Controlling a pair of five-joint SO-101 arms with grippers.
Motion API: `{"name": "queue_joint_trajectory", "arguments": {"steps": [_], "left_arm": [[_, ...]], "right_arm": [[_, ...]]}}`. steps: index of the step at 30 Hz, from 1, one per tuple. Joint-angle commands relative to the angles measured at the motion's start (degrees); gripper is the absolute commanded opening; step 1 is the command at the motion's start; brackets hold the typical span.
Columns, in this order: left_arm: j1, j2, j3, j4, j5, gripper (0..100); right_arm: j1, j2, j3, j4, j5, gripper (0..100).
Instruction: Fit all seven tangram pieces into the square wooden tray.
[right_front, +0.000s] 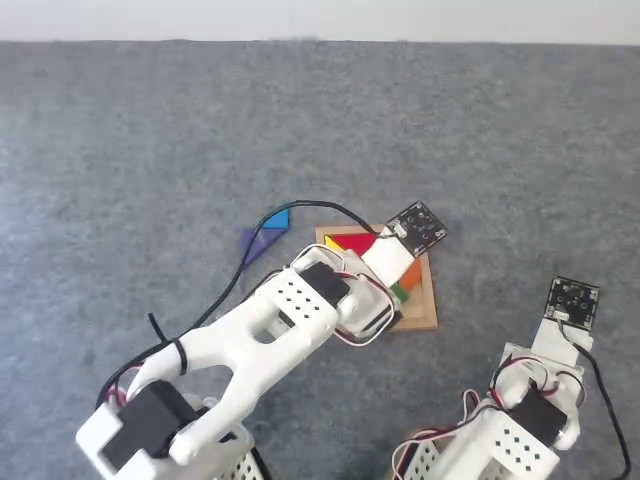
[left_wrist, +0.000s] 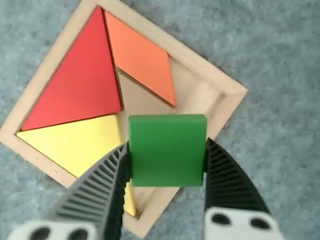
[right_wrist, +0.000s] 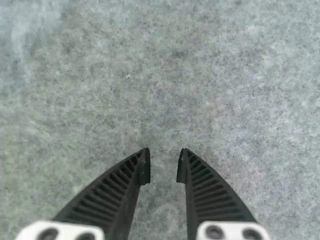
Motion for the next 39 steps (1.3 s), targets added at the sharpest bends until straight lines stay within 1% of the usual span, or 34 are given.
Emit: {"name": "queue_joint_trajectory", "arguments": {"steps": [1,5,7,11,16,21,32,35,39], "left_arm": [[0.4,1.1,-1.1,-2.4,0.6,14],[-0.8,7.7,-4.3,-2.5,0.6,14],[-2.3,8.9,-5.1,-2.5,0.6,14],[-4.7,9.1,-5.6,-2.8,0.6,14],[-4.7,9.1,-5.7,-2.8,0.4,15],[-4.5,9.1,-5.7,-2.6,0.5,23],[-6.7,9.0,-7.8,-2.5,0.4,23],[-8.6,6.1,-7.4,-2.5,0.3,23],[-9.8,-3.4,-4.3,-1.7,0.3,23]], "right_arm": [[-0.6,-0.9,1.1,0.2,0.5,11.4],[-0.6,-0.9,1.1,0.2,0.5,11.4],[-0.5,-0.9,1.1,0.2,0.5,11.4],[-0.5,-0.9,1.1,0.2,0.5,11.4],[-0.5,-0.9,1.1,0.2,0.5,11.4],[-0.5,-0.9,1.1,0.2,0.5,11.4],[-0.5,-0.9,1.1,0.2,0.5,11.4],[-0.5,-0.9,1.1,0.2,0.5,11.4],[-0.5,-0.9,1.1,0.2,0.5,11.4]]}}
